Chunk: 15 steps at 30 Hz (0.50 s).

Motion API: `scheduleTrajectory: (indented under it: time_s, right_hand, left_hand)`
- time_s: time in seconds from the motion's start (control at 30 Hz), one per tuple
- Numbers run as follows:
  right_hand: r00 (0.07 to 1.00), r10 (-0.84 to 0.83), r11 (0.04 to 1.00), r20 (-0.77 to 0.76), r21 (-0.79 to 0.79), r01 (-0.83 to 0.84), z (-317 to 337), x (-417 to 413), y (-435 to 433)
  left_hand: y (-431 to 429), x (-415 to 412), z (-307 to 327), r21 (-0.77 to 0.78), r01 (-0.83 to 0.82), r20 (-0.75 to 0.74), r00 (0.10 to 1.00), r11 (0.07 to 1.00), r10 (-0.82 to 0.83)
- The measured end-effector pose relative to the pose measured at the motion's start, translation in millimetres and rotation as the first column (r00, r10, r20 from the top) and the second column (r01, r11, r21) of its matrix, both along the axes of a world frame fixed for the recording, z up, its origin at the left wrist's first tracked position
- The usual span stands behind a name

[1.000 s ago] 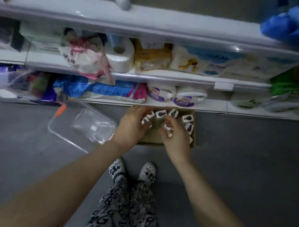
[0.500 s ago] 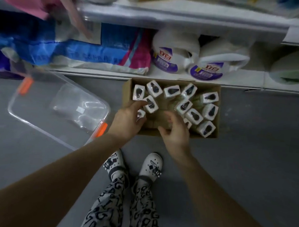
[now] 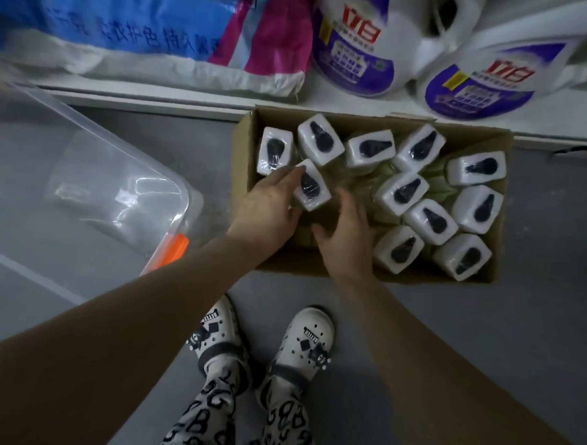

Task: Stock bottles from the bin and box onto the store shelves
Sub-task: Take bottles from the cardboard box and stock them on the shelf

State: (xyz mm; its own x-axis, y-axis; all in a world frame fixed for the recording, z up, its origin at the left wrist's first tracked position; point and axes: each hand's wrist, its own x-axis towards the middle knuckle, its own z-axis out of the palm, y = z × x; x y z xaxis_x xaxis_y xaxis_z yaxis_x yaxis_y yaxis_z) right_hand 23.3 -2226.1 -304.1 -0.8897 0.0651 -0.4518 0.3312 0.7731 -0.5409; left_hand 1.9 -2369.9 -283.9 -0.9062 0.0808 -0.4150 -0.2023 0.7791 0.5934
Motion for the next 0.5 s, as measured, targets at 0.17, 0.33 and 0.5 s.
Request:
scheduleTrajectory:
  time_s: [0.17, 0.33, 0.5]
  right_hand:
    - [1.000, -0.010, 1.000, 0.000, 0.003, 0.010, -29, -11, -1]
    - [1.000, 0.002, 0.998, -0.030, -0.070, -0.004, -47, -15, -6]
    - [0.995, -0.012, 0.991, -0.096, -0.131, -0.001, -47, -11, -5]
  left_hand:
    - [4, 3, -23, -0.038, 0.028, -0.095, 0.995, 0.999, -0.032]
    - [1, 7, -37, -0.052, 0.044, -0.174, 0.983, 0.998, -0.052]
    - [0, 1, -31, -0.006, 0.021, -0.167, 0.986, 1.000, -0.022]
